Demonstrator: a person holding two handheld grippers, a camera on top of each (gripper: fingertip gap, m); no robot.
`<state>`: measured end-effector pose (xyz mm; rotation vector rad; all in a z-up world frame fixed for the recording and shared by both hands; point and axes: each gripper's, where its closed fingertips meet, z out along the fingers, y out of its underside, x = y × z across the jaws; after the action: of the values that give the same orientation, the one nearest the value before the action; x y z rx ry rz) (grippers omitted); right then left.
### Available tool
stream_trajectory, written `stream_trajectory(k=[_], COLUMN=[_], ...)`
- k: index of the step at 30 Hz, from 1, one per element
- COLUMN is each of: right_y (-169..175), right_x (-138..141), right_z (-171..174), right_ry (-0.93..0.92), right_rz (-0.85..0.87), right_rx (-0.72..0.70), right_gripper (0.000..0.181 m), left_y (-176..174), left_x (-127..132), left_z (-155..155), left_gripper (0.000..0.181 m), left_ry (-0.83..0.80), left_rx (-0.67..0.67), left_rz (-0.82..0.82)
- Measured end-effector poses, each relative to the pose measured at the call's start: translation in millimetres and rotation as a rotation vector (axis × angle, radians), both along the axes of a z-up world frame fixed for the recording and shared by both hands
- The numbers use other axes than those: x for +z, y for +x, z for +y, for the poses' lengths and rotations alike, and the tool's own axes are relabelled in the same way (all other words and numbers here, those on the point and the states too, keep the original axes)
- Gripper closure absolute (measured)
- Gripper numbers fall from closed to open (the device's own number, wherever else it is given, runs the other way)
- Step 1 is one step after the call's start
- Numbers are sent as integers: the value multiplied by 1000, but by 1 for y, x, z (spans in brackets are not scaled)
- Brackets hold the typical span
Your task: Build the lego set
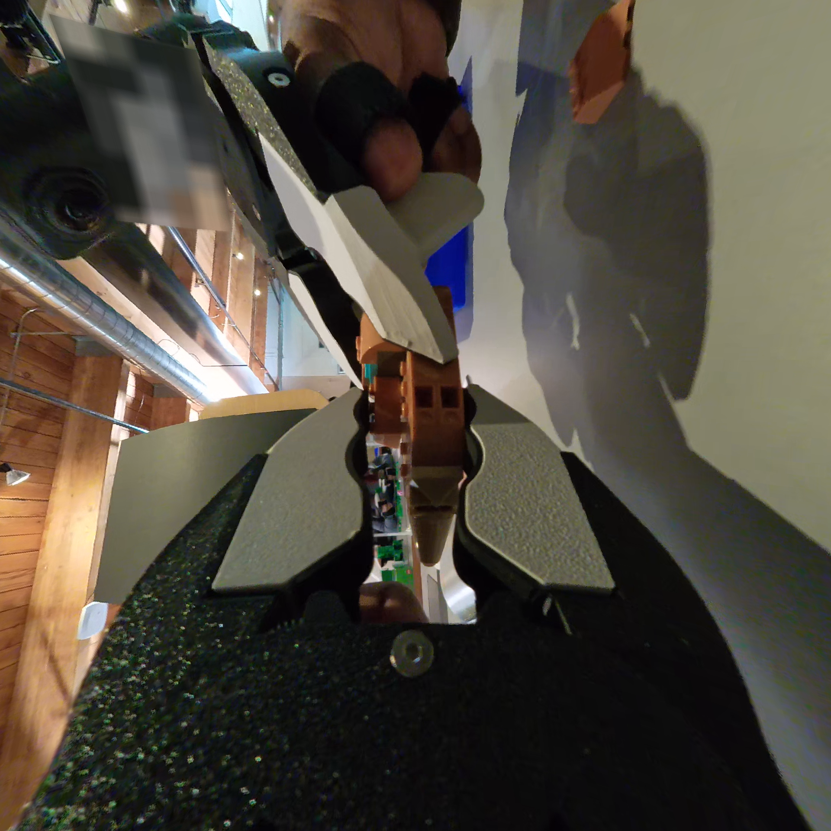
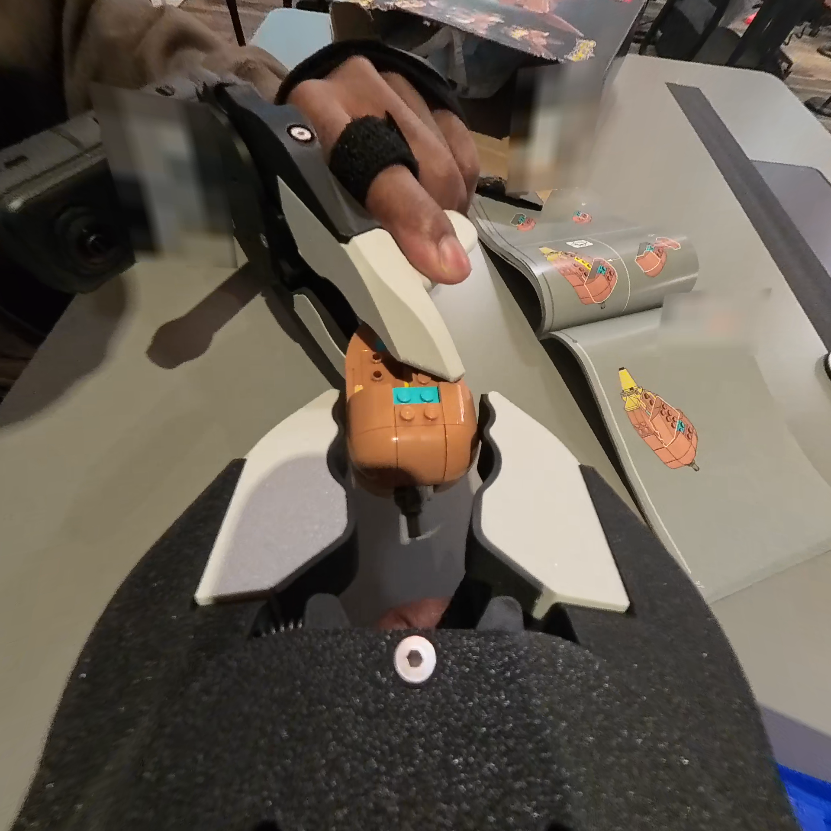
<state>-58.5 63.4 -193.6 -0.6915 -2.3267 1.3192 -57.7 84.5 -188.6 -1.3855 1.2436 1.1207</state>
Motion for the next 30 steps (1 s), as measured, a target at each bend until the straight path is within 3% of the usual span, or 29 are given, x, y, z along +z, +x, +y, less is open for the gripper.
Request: stream_trajectory(k=[25, 30], right_y=[6, 8], right_x=[25, 16], right_z=[2, 7], right_ry=[-73, -87], right_rz=[15, -32], right_rx=[-10, -38], right_gripper=[123, 115], left_y=[1, -2], left_x=[19, 25], left_z=[-2, -2], left_gripper=[148, 148], left_ry=[101, 131], left_rx=[28, 43], left_rz=[55, 60])
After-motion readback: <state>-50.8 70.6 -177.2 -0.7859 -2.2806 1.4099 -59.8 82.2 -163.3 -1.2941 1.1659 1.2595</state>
